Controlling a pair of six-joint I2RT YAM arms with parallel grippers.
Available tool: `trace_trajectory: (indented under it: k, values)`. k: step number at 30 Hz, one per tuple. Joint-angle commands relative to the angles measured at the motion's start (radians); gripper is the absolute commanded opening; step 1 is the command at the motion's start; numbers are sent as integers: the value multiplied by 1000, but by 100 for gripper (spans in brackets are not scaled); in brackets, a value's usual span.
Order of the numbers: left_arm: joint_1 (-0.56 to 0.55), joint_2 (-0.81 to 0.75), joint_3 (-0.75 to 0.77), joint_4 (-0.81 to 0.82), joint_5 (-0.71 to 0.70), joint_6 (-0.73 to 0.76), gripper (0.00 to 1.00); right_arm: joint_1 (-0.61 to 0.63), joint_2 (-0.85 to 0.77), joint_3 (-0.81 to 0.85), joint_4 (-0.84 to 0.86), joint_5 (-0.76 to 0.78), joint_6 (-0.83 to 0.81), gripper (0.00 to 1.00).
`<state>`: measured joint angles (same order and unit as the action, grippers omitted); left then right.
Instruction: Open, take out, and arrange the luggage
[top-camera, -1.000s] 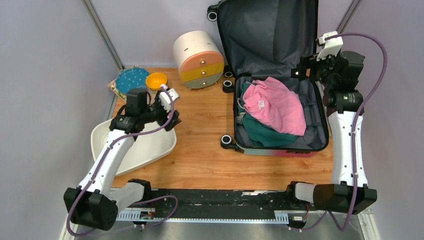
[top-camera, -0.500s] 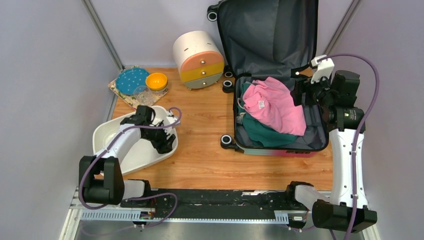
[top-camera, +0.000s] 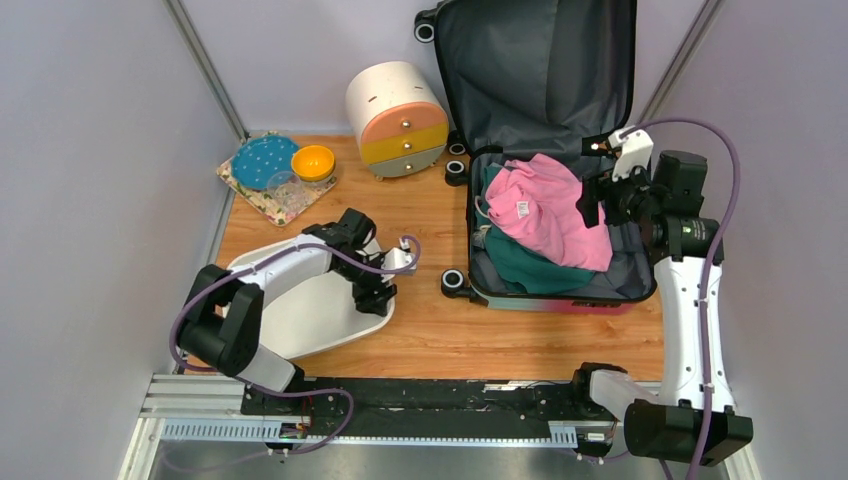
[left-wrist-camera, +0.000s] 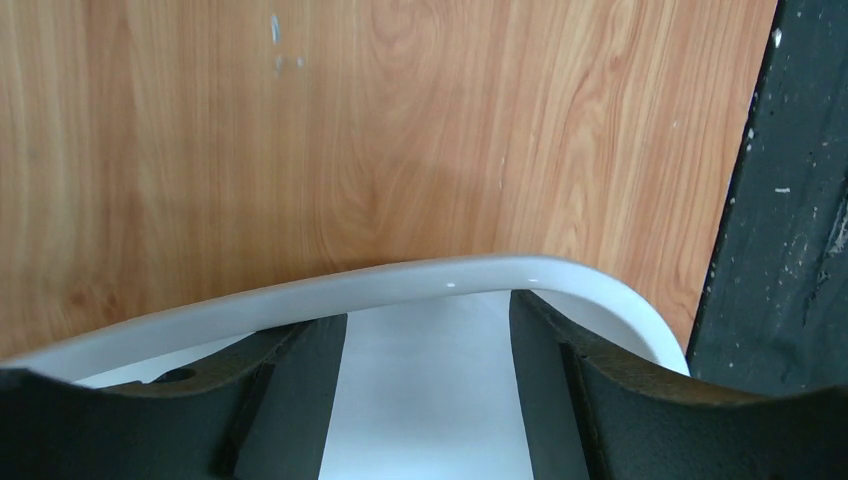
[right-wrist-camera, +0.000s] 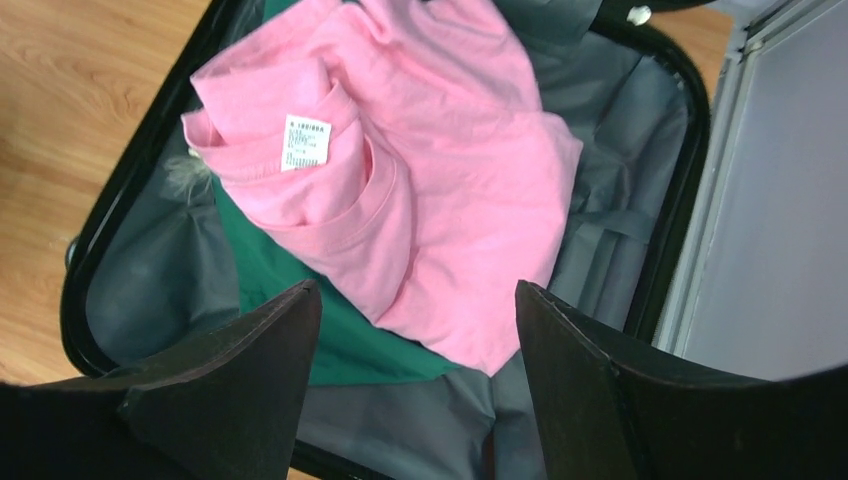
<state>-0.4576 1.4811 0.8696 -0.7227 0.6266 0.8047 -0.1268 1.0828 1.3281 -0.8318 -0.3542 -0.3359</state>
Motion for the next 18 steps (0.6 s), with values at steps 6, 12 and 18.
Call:
trace_trajectory:
  k: [6, 12, 18]
  values:
    - [-163, 163, 173, 66, 62, 109, 69, 0, 37, -121, -58, -71, -100, 73]
    - [-228, 249, 239, 3, 90, 285, 70, 9, 98, -150, -47, -103, -80, 70]
    - [-276, 297, 286, -103, 117, 534, 71, 42, 135, -168, -15, -98, -61, 68]
